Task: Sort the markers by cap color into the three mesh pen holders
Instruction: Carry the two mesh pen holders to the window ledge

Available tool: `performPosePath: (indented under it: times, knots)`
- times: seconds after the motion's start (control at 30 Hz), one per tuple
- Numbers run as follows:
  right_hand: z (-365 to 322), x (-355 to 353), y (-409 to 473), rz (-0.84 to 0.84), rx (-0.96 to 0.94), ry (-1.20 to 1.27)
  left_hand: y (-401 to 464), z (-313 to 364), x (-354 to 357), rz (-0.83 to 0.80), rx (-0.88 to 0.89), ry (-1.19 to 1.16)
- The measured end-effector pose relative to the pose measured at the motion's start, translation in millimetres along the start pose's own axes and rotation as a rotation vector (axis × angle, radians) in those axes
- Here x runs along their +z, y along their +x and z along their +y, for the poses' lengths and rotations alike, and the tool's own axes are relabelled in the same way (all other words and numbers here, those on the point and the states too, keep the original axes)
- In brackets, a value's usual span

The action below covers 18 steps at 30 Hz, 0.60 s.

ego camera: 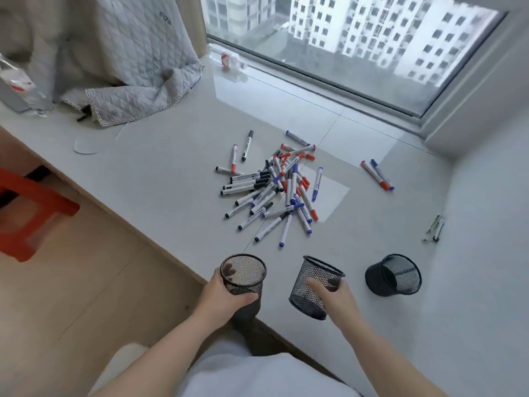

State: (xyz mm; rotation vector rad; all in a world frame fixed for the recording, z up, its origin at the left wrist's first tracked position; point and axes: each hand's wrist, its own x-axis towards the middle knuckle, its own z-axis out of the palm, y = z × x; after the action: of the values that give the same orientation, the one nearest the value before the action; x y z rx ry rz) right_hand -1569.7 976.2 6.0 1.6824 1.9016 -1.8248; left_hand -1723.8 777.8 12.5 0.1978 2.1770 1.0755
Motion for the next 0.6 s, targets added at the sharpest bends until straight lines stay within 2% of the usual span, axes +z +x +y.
performPosePath:
  times: [0.13,0.3,0.43,0.6]
  knots:
    - [-1.9,8.8,4.1,0.187,0.106,0.132,47.4,27.9,-12.8,-0.268,0.069,0.228]
    - [4.0,16.4,-4.8,0.444,0.193,0.258,95.7,69.7,-1.8,-0.498,0.195,0.391]
    - [13.9,14.3,-16.7,0.589,0.192,0.302,109.4,98.6,33.7,-0.605,0.290,0.402]
    - [36.9,1.4,-20.9,0.707,0.203,0.390,113.7,122.6,90.0,-0.658,0.391,0.363]
